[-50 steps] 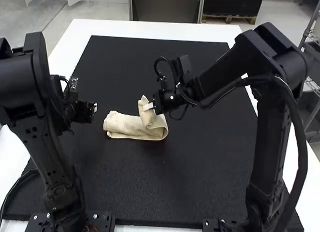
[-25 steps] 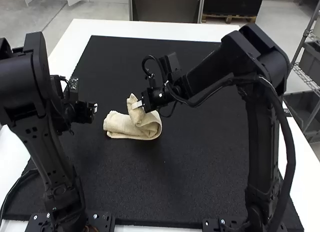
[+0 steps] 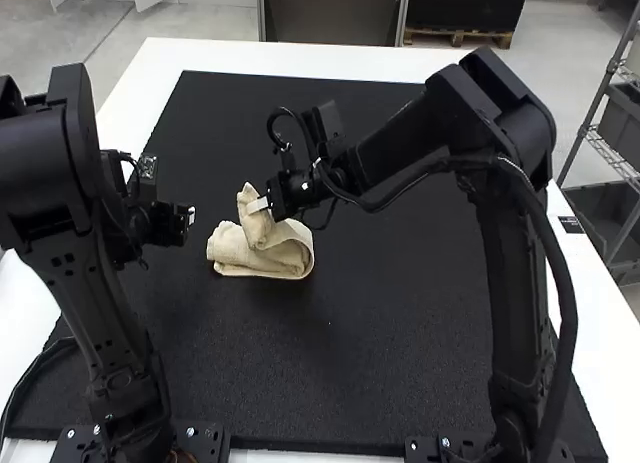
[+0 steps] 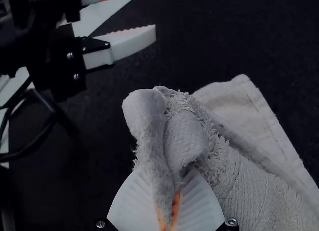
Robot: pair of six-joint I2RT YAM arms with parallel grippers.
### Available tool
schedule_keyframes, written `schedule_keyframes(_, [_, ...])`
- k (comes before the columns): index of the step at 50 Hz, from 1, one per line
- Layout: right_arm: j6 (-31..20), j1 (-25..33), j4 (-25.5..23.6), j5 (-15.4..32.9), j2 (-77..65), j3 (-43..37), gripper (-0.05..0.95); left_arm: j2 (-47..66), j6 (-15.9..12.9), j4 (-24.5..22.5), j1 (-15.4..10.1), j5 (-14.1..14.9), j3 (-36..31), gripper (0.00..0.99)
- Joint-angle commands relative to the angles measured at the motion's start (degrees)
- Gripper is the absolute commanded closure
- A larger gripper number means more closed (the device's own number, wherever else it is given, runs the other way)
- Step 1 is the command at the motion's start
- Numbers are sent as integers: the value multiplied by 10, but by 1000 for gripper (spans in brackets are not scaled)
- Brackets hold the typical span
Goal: Fold the towel.
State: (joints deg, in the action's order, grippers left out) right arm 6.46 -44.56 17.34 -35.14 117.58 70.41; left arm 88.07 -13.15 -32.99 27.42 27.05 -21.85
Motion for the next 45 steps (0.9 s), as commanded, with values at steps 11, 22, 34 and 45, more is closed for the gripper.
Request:
schedule_keyframes(11, [3,-17,5,-4,26,43,920,-9,5,-2,3,9,0,36])
schedule_keyframes(22, [4,-25,1,-4,49,74,920,-11,7,-2,2,10,0,36])
schedule_keyframes(34, [13,-30,2,-4,67,97,820,-11,6,-2,3,12,0,36])
schedule_keyframes(45, [14,-30,7,-4,68,99,203,-11,6,-2,2,14,0,36])
